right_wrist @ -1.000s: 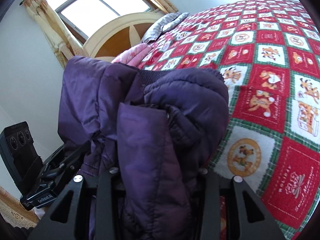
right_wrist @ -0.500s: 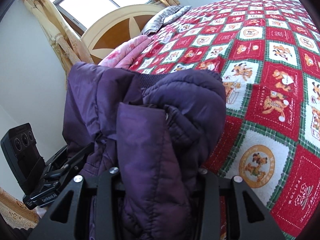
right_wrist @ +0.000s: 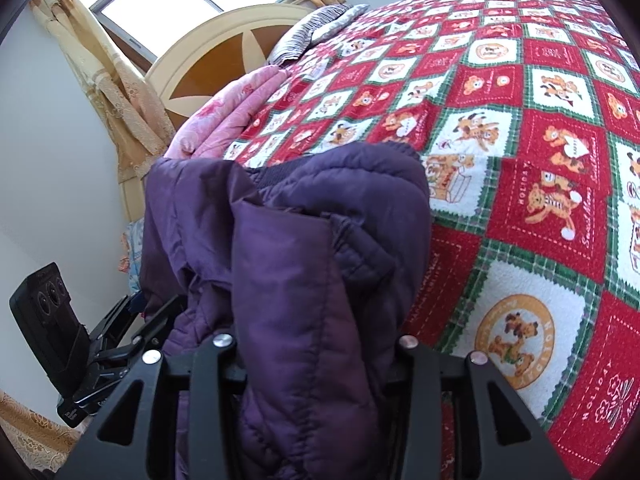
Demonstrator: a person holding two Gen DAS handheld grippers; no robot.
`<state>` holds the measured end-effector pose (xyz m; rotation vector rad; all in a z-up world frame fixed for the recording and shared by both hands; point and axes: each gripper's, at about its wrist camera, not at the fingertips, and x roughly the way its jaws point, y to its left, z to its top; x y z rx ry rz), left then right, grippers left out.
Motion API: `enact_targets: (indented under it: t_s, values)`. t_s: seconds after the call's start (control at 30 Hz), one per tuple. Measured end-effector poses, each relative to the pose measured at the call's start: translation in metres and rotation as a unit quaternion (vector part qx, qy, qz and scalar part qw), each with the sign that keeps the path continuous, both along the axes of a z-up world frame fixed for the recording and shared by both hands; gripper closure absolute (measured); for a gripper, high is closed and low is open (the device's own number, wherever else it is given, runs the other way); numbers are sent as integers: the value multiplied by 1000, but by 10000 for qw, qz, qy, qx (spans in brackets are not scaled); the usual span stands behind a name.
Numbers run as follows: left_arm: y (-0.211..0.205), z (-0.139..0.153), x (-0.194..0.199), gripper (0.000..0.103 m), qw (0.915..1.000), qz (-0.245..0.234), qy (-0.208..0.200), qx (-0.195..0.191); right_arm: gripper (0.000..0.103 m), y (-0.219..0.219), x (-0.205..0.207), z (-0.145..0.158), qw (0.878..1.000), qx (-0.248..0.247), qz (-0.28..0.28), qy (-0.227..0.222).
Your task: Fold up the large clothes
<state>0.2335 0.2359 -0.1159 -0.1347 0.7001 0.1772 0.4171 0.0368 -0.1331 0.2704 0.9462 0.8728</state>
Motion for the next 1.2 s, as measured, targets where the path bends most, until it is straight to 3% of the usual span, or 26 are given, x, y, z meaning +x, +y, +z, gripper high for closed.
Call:
enact_targets:
  t_s: [0.43, 0.6, 0.8, 1.0, 1.17, 1.2]
  values:
    - [9, -8, 6, 6, 9996, 103, 117, -244, 49, 2, 5, -8, 9994, -325, -142, -11]
    - [7, -2, 1, 5, 9996, 202, 118, -140, 36, 3, 2, 0, 9977, -554, -342, -175]
    - [8, -2, 2, 5, 9994, 252, 192, -134, 33, 5, 0, 2, 9944, -874, -514, -302]
    - [-2, 19, -22, 5, 9995, 319, -6, 81, 32, -9, -25, 32, 9901, -761, -860, -809]
    - [-16, 57, -69, 5, 9982, 152, -555, 139, 26, -20, -83, 78, 9765, -705, -1159, -1673]
    - [-18, 64, -78, 5, 9975, 136, -672, 171, 20, -21, -96, 85, 9721, -722, -1226, -1863]
